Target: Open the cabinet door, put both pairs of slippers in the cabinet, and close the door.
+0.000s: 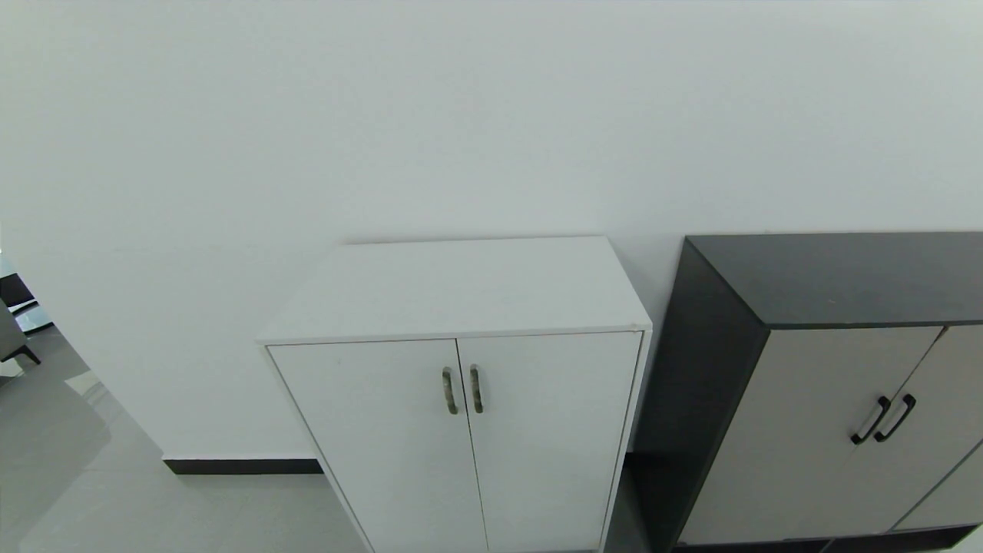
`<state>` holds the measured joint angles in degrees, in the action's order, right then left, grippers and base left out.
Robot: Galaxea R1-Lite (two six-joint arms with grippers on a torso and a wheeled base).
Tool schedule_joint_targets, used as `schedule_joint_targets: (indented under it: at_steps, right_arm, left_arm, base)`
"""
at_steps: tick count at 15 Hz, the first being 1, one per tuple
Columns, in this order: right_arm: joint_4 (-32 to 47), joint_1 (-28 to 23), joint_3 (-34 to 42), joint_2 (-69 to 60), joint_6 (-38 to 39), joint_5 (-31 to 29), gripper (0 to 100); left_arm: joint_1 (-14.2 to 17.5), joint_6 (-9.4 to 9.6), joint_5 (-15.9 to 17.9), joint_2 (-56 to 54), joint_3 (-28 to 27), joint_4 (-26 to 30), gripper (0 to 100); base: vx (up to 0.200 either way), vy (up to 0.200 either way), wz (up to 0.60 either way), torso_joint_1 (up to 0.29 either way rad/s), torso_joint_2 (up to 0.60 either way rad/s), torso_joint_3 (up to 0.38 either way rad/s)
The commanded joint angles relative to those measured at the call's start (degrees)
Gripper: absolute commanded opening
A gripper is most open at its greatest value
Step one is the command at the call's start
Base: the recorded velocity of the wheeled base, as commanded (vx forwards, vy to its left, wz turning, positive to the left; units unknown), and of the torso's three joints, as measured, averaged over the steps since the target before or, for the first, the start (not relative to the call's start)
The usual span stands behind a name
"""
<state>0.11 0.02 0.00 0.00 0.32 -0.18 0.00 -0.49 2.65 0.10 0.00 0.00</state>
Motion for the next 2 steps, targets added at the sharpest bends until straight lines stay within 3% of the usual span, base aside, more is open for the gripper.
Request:
schedule_joint_targets:
  at_steps: [1, 2]
  right_arm:
    - [0.1, 0.1, 0.0, 0.0, -0.1, 0.0, 0]
    - [0.1, 0.0, 0.0, 0.0, -0.1, 0.0, 0]
  left_arm:
    - [0.0, -0.04, 0.0, 0.0, 0.0, 0.0, 0]
    - [0.0, -0.04, 0.0, 0.0, 0.0, 0.0, 0]
  base:
    - [0.000, 0.000, 0.00, 0.000, 0.00, 0.000]
    - [0.000, 0.000, 0.00, 0.000, 0.00, 0.000]
